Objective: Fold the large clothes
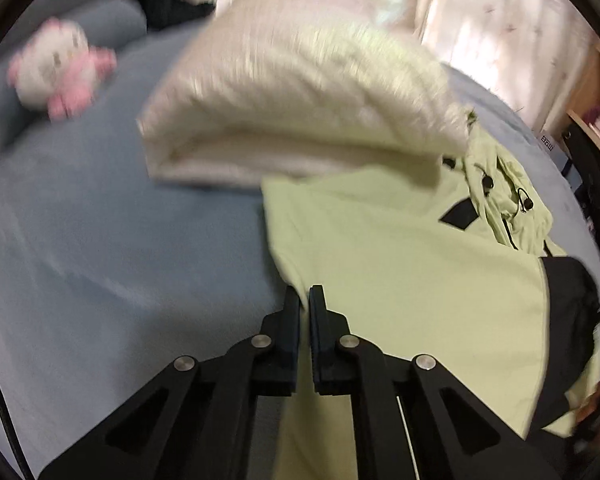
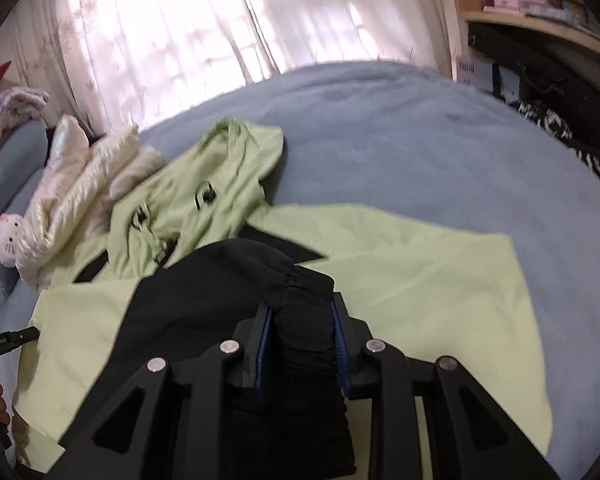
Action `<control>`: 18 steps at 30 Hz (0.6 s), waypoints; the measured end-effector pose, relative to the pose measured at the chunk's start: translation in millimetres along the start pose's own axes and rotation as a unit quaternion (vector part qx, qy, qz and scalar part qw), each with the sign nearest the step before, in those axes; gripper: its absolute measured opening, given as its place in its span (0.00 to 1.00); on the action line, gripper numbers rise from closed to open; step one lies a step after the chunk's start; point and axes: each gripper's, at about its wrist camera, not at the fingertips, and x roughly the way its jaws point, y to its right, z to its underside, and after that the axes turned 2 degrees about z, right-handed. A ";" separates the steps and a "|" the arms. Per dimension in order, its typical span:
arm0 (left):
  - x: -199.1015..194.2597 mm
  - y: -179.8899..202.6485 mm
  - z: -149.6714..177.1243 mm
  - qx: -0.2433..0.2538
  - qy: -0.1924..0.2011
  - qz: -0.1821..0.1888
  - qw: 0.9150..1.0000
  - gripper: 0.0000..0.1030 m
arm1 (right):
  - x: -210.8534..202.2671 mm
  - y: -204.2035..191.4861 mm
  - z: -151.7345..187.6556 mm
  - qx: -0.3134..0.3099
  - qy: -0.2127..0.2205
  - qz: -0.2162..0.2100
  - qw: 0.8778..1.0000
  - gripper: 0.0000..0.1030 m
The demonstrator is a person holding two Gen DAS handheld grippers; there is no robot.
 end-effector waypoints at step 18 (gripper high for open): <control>-86.0 -7.9 77.2 0.096 -0.054 0.015 0.994 0.64 | -47.2 36.3 47.0 0.082 -0.149 -0.095 0.981 0.58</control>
